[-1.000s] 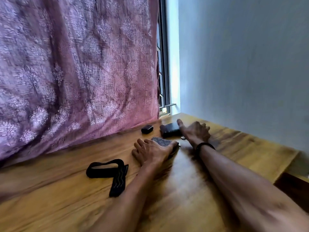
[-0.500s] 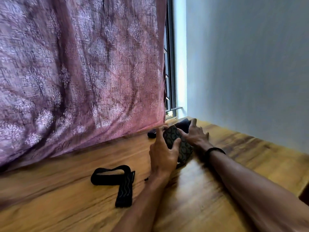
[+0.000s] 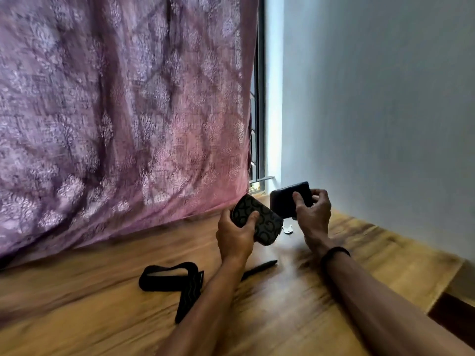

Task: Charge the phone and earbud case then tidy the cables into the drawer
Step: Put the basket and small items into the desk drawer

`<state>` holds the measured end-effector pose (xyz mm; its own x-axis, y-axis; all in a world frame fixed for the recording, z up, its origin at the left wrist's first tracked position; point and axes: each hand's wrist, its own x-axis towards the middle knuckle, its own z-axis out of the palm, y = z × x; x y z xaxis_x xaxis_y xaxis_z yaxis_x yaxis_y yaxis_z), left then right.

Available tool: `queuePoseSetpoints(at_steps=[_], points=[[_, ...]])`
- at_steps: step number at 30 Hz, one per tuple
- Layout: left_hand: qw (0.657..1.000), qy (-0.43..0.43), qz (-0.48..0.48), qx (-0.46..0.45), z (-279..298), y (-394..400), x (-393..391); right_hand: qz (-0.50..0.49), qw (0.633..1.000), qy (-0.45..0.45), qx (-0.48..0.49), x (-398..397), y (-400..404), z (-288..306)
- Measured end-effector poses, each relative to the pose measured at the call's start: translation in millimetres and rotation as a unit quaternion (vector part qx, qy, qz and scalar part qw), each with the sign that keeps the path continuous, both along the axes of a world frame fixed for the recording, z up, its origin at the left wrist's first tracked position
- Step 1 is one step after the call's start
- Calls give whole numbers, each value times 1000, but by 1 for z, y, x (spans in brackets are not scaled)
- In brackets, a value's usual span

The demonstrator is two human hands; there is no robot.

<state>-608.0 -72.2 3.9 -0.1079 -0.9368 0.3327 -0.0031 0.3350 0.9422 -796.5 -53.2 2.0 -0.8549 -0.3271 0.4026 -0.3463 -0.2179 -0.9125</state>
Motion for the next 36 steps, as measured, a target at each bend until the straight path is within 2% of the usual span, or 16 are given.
queuePoseSetpoints(at_steps=[4,9,14,21,27,32,36], points=[[994,53,-78,52,25,14,-8,16,990,-121,-66,-19,37,7],[969,56,-222,90,61,65,-8,74,982,-168,-43,-39,127,27],[935,16,-325,143,67,129,1,136,982,-124,37,-35,237,43],[911,-92,-372,154,54,210,33,242,956,-94,140,-25,363,24],[906,-222,-348,99,14,257,47,299,891,-15,340,-11,407,-1],[869,-351,-347,29,-15,295,39,339,805,45,485,-13,385,-19],[840,-458,-290,0,-25,308,14,366,763,47,530,-18,355,-27]])
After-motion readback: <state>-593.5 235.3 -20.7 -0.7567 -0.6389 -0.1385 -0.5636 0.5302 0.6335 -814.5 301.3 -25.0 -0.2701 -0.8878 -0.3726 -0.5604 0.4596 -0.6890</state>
